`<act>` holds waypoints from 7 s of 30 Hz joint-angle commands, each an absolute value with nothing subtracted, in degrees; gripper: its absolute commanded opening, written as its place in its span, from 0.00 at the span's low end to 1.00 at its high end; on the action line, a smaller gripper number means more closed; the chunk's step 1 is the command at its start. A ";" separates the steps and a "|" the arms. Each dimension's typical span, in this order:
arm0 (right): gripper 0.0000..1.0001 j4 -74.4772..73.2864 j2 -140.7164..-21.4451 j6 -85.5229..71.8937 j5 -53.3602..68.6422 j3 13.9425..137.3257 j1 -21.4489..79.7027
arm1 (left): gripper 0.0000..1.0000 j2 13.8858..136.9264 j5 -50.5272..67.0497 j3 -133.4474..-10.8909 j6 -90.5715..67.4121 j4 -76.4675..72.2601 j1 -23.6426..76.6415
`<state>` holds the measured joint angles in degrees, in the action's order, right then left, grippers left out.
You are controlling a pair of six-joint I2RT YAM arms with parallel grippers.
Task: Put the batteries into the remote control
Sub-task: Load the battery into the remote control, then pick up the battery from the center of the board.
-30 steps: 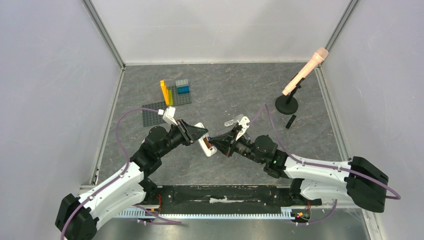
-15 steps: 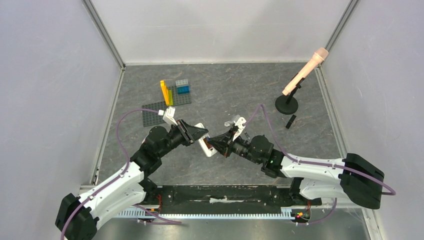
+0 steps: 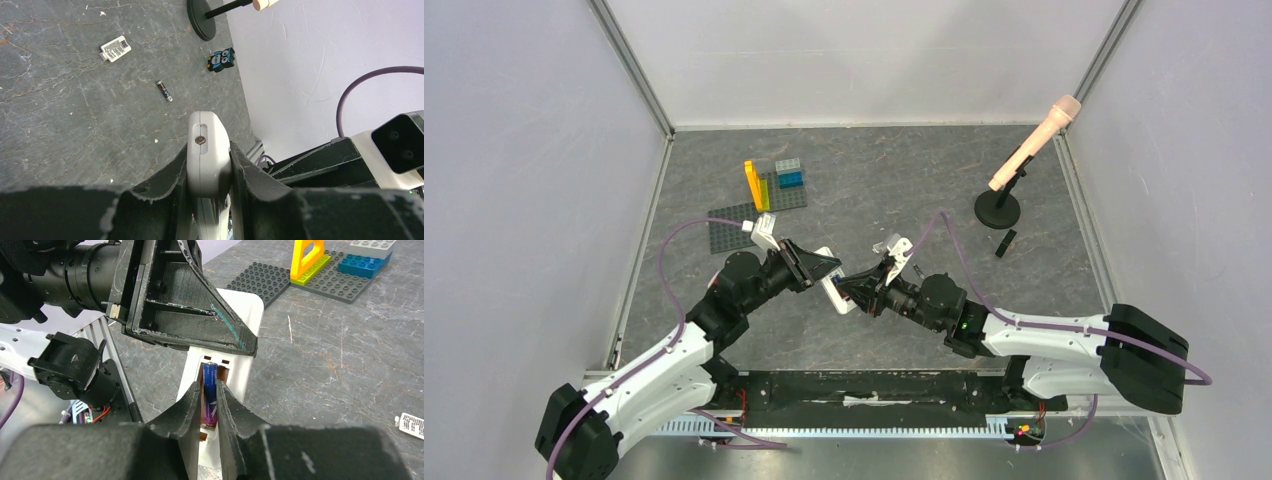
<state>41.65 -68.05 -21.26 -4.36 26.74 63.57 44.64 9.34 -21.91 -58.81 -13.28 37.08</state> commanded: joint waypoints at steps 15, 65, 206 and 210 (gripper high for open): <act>0.14 38.82 -67.68 -19.90 -9.19 27.86 64.41 | 0.02 44.65 9.27 -23.72 -61.21 -15.27 36.93; 0.98 38.27 -66.44 -103.17 -2.07 22.71 59.90 | 0.02 43.03 10.50 -23.09 -52.09 -16.26 36.91; 0.00 3.05 -74.49 -7.91 17.74 36.56 35.03 | 0.02 38.09 10.52 -24.08 -47.09 -6.15 36.21; 0.00 11.59 -64.65 -8.73 33.66 32.85 35.85 | 0.02 37.76 10.29 -24.02 -47.33 -6.33 36.21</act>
